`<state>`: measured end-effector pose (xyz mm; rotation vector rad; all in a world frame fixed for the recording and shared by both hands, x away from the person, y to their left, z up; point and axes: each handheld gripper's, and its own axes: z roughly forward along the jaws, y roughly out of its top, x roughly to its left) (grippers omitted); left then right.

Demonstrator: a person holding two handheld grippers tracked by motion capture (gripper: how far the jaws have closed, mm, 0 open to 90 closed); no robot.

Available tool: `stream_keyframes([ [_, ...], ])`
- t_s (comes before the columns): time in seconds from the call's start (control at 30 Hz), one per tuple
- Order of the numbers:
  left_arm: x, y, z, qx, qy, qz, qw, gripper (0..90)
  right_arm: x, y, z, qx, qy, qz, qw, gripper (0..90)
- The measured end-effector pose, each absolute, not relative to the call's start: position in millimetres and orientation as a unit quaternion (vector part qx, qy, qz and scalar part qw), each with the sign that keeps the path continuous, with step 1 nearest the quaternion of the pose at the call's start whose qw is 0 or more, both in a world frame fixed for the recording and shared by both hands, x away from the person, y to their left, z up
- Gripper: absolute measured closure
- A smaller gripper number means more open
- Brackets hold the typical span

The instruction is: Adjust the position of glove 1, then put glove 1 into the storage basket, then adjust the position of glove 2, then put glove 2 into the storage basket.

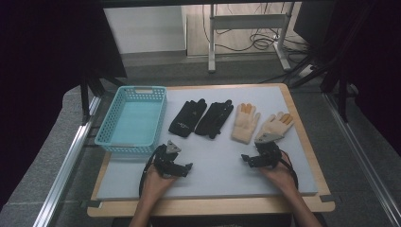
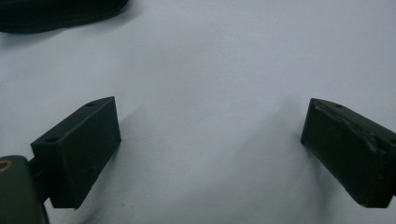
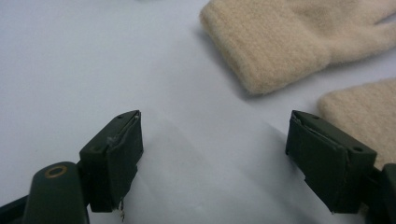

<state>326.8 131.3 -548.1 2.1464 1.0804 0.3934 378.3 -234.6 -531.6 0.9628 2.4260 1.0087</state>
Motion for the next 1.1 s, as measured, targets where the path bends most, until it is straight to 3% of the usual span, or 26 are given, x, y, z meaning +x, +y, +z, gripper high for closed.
stream_keyframes([
  [1.1,326.1,130.9,-548.5,0.826,0.419,0.155,0.344,4.1,378.0,-234.3,-531.4,0.343,0.854,0.352,0.173,16.7],
])
